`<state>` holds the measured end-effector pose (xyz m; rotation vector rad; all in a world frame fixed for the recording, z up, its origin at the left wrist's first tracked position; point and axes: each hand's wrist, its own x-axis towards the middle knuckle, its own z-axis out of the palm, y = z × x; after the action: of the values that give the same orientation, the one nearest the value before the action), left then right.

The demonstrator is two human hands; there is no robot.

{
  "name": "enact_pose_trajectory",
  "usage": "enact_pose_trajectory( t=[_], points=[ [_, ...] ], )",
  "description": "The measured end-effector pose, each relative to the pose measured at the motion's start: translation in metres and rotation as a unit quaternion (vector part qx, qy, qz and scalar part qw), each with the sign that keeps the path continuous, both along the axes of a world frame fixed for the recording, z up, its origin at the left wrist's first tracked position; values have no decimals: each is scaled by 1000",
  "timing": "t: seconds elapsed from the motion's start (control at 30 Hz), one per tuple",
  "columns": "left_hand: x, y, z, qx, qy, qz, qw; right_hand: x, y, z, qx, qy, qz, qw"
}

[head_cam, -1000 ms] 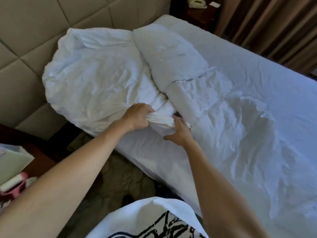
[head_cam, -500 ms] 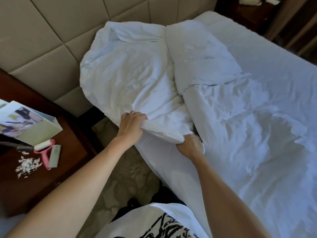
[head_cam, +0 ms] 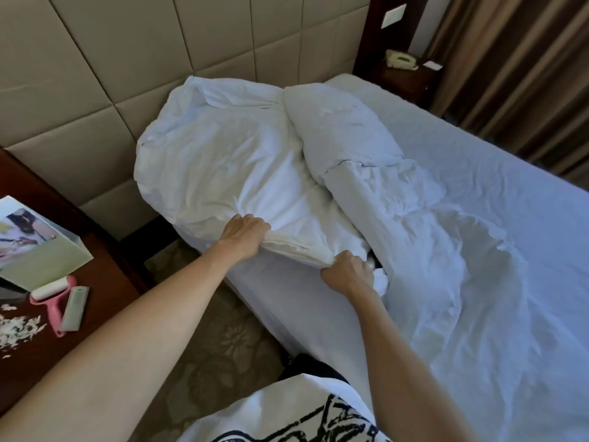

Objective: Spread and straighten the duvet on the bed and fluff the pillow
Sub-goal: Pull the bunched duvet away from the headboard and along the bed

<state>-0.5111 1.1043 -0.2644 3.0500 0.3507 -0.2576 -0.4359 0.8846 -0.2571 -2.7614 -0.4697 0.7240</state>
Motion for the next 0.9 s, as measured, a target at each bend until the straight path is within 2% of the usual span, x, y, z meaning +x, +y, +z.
enact_pose_trajectory(
  t=[0.4,0.5,0.57,0.63,0.7,0.77,0.83,0.87,0.9],
  points=[
    [-156,39,2,13,45,21,999,-163,32,-4,-15,-27,101,994],
    [-169,34,-1,54,38,30,997,-178,27,-5,7,-35,88,995],
    [-173,20,-6,36,3,65,997,-175,23,-1,17,-32,56,998],
    [-176,-6,-14,-7,-73,166,983,-166,22,4,27,-30,30,999],
    [-178,-38,-24,-91,-173,300,934,-159,23,6,45,-16,17,999],
    [-176,-72,-32,-270,-191,361,872,-153,26,4,66,9,8,998],
    [-172,-110,-43,-447,-38,325,833,-146,27,3,92,40,-3,995],
    [-168,-129,-48,-486,44,298,820,-143,26,3,112,55,-12,992],
    [-161,-148,-54,-513,91,282,806,-139,25,4,136,69,-23,988]
  ],
)
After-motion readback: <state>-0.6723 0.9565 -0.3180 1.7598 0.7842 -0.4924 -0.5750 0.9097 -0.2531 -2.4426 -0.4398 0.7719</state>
